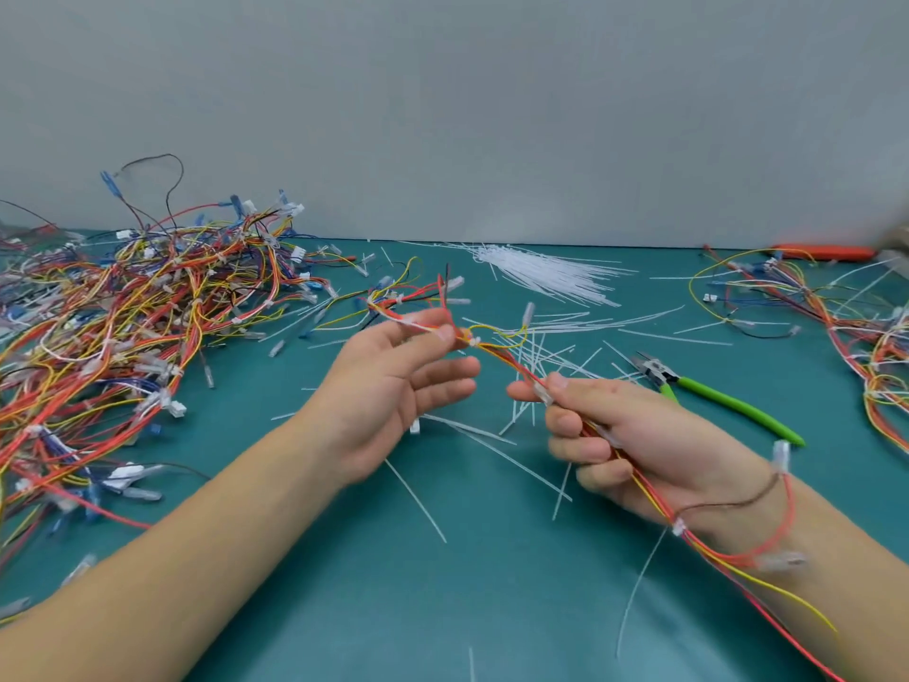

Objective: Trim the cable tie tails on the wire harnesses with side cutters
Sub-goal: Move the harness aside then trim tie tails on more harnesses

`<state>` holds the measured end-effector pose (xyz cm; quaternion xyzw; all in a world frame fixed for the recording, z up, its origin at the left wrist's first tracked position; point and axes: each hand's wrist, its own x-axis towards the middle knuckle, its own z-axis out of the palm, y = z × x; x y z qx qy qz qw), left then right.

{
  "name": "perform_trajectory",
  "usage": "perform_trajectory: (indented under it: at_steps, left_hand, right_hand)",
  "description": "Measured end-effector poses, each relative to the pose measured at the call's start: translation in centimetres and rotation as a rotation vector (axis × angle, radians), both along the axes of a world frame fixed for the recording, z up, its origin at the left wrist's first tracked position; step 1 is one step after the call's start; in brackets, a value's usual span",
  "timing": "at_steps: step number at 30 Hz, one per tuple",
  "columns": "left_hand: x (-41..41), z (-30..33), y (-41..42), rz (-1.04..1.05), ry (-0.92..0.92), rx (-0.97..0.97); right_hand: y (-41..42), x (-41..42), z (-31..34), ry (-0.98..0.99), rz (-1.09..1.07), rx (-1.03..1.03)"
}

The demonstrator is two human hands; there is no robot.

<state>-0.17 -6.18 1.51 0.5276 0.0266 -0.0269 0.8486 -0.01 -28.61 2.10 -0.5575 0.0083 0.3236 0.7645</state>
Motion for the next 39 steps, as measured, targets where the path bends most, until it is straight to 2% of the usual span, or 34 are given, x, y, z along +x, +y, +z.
perform_trajectory:
  at_steps: [4,8,11,20,27,30,33,36,39]
  left_hand:
    - [-0.5,-0.2,-0.6,-0.106,-0.042,0.238]
    - [-0.9,-0.3,-1.0,-0.096,-0.094,0.299]
    - [-0.9,-0.4,-1.0,-0.064,-0.092,0.336]
    - [-0.9,0.0,-0.9,-0.003,-0.021,0.305]
    - [-0.3,0.3,-0.4,0.163,0.037,0.219]
    - [0.2,0.4,0.4,0.264,0.043,0.243]
    - [0.6,0.3,1.1,0.36,0.036,0.273]
    - [0.8,0.1,1.5,0.433,0.052,0.266]
    - [1.0,0.0,1.6,0.462,0.071,0.197]
  right_hand:
    - [0.1,0.1,-0.3,-0.036,0.048,0.012]
    - [0.5,-0.4,-0.2,-0.078,0.125,-0.033]
    - [0.3,-0.3,-0.2,-0.064,0.104,-0.025]
    - [-1.0,0.1,0.5,-0.2,0.204,-0.113]
    - [-0.9,0.5,0.9,-0.052,0.183,-0.145]
    - [-1.5,1.0,1.0,0.099,0.133,-0.042]
    - [-2.2,1.4,1.2,0.138,0.13,0.039]
    - [-2.2,1.2,1.6,0.112,0.202,0.097]
    - [-2.3,0.6,1.1,-0.052,0.236,0.001]
